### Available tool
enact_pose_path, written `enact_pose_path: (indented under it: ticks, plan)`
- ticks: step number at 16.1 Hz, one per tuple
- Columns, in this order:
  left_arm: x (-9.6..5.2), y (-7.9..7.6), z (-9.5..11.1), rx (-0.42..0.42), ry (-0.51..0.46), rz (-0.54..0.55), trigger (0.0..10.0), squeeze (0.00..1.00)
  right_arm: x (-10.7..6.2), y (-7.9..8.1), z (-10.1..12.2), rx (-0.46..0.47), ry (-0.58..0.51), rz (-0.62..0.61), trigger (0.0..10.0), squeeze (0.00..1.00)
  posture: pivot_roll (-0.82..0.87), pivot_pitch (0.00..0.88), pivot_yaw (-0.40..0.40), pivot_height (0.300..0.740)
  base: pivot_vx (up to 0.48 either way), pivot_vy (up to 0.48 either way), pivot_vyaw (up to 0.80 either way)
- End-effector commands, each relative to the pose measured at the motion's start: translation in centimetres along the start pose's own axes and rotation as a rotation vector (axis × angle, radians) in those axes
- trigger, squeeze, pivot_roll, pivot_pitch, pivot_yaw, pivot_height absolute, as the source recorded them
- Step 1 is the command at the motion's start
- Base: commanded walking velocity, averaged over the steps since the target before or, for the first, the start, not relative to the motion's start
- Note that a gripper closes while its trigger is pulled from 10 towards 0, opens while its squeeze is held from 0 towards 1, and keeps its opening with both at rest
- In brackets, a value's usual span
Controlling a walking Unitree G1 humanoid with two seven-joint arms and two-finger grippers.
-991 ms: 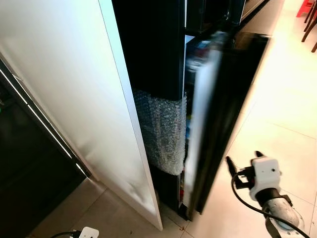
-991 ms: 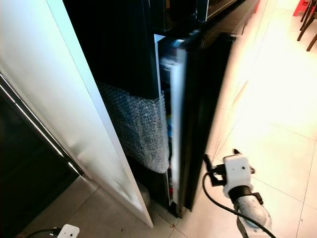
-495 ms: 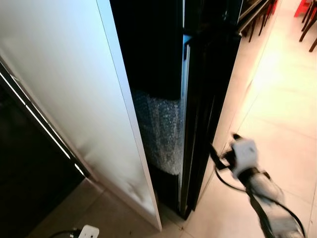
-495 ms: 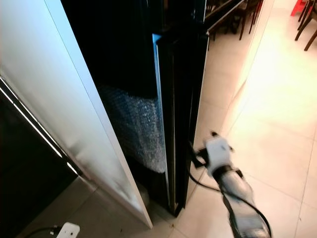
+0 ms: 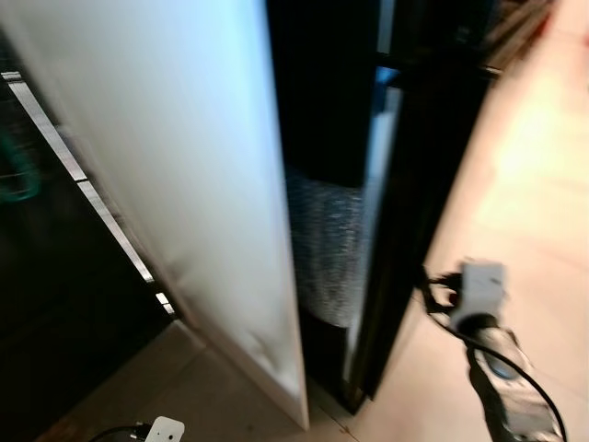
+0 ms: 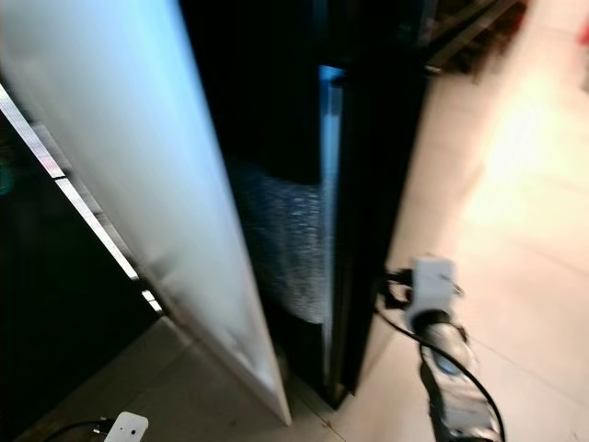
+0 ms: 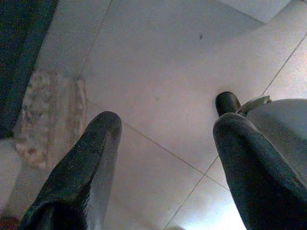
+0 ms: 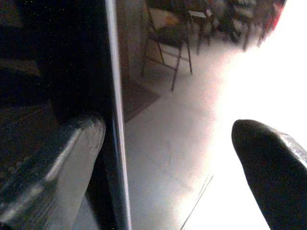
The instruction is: Restocking fridge
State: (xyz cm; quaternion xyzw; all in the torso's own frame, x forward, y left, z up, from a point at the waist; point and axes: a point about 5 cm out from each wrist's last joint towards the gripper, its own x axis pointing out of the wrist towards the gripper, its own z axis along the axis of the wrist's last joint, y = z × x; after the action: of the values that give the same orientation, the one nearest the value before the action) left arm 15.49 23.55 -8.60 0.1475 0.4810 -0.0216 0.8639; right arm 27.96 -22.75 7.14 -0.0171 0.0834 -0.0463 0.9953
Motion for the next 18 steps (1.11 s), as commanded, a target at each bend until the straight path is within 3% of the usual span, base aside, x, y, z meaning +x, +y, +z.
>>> enact_pose_path:
  ticks: [1, 4, 6, 8, 10, 11, 12, 13, 15, 18]
  plan:
    - [-0.1, 0.3, -0.7, 0.003, 0.033, 0.006, 10.0, 0.0, -1.6, -5.9, -3.5, 0.104, 0.166, -0.31, 10.0, 0.0, -0.07, 0.035, 0.057, 0.74, 0.0, 0.0, 0.0]
    - [-0.1, 0.2, -0.8, -0.029, 0.043, 0.002, 10.0, 0.0, -2.8, -7.3, -8.3, 0.147, 0.386, -0.324, 10.0, 0.0, -0.06, 0.023, 0.051, 0.74, 0.0, 0.0, 0.0]
    - [-0.1, 0.1, -0.8, -0.01, 0.045, 0.0, 10.0, 0.0, -3.4, -6.9, -10.0, 0.119, 0.47, -0.272, 10.0, 0.0, -0.05, 0.011, 0.043, 0.74, 0.0, 0.0, 0.0]
    - [-0.2, 0.1, -0.9, -0.042, 0.041, 0.015, 10.0, 0.0, -2.9, -6.3, -9.8, 0.148, 0.443, -0.236, 10.0, 0.0, -0.03, 0.0, 0.04, 0.74, 0.0, 0.0, 0.0]
    - [-0.2, 0.2, -1.0, -0.05, 0.043, 0.021, 10.0, 0.0, -1.3, -6.0, -7.7, 0.054, 0.322, -0.182, 10.0, 0.0, -0.03, 0.0, 0.046, 0.74, 0.0, 0.0, 0.0]
    - [-0.2, 0.2, -1.0, -0.051, 0.043, 0.021, 10.0, 0.0, -1.0, -6.0, -7.3, 0.048, 0.297, -0.177, 10.0, 0.0, -0.04, 0.0, 0.047, 0.74, 0.0, 0.0, 0.0]
    - [-0.2, 0.2, -1.0, -0.049, 0.045, 0.02, 10.0, 0.0, 0.5, -5.9, -4.9, 0.028, 0.168, -0.16, 10.0, 0.0, -0.04, 0.0, 0.049, 0.74, 0.0, 0.0, 0.0]
    - [-0.2, 0.3, -1.0, -0.044, 0.045, 0.021, 10.0, 0.0, 1.1, -5.7, -4.0, 0.041, 0.122, -0.155, 10.0, 0.0, -0.04, 0.0, 0.049, 0.74, 0.0, 0.0, 0.0]
    - [-0.2, 0.3, -1.0, -0.04, 0.041, 0.019, 10.0, 0.0, 2.3, -4.5, -2.1, 0.035, 0.038, -0.105, 10.0, 0.0, -0.04, 0.0, 0.047, 0.74, 0.0, 0.0, 0.0]
    - [-0.2, 0.3, -0.8, -0.03, 0.033, 0.014, 10.0, 0.0, 3.0, -2.3, -1.1, 0.015, -0.019, 0.01, 10.0, 0.0, -0.04, 0.0, 0.047, 0.74, 0.0, 0.0, 0.0]
